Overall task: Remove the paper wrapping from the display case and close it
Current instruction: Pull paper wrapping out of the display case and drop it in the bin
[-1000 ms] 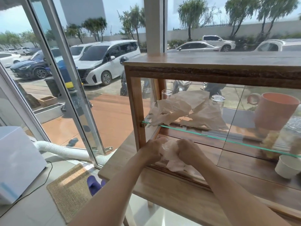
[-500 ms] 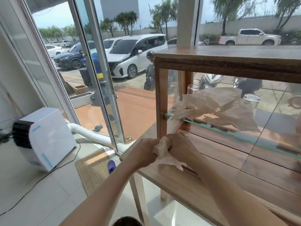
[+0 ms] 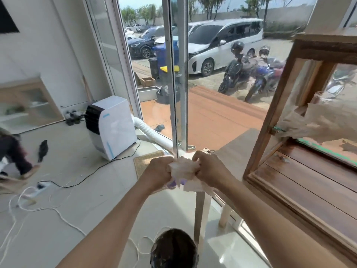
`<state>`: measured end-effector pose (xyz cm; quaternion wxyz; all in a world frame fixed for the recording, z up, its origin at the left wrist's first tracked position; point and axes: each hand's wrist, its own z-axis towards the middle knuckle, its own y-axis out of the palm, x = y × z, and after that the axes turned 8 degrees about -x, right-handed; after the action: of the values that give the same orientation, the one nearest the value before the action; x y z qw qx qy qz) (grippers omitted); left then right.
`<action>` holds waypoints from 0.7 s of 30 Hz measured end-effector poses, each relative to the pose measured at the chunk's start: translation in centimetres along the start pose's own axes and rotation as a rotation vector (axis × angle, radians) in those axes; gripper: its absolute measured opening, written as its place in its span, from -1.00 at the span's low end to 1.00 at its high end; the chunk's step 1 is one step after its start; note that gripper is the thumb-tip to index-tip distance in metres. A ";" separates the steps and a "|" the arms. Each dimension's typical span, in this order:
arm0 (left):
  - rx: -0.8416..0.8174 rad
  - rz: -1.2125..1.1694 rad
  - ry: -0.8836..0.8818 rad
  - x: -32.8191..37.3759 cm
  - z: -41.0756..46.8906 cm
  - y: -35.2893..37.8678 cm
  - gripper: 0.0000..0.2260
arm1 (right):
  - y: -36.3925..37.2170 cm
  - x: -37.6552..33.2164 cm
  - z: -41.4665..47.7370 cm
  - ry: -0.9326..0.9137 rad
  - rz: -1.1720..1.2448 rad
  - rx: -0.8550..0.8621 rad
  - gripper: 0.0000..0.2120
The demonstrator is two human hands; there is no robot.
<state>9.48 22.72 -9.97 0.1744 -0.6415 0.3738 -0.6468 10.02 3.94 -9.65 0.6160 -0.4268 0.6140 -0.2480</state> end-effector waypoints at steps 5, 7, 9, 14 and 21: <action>0.084 -0.129 -0.097 -3.9 -1.2 -2.4 -0.82 | 4.1 -1.8 3.3 0.028 0.010 -0.135 -0.68; 0.085 -0.175 -0.133 -6.7 -1.0 -2.5 -0.70 | 5.9 -2.2 4.5 0.049 0.005 -0.167 -0.72; 0.090 -0.204 -0.183 -9.8 -0.8 -2.1 -0.73 | 8.1 -2.3 5.6 0.074 -0.013 -0.195 -0.73; 0.091 -0.250 -0.326 -16.8 -0.5 1.4 -0.85 | 14.9 -0.7 6.8 0.127 0.001 -0.293 -0.76; 0.038 -0.320 -0.571 -25.1 -1.3 10.2 -0.88 | 24.9 5.1 9.1 0.244 0.051 -0.477 -0.73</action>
<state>8.55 34.02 -34.67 0.1802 -0.8443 0.1921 -0.4668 14.03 14.46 -34.16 0.4253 -0.5113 0.7353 -0.1306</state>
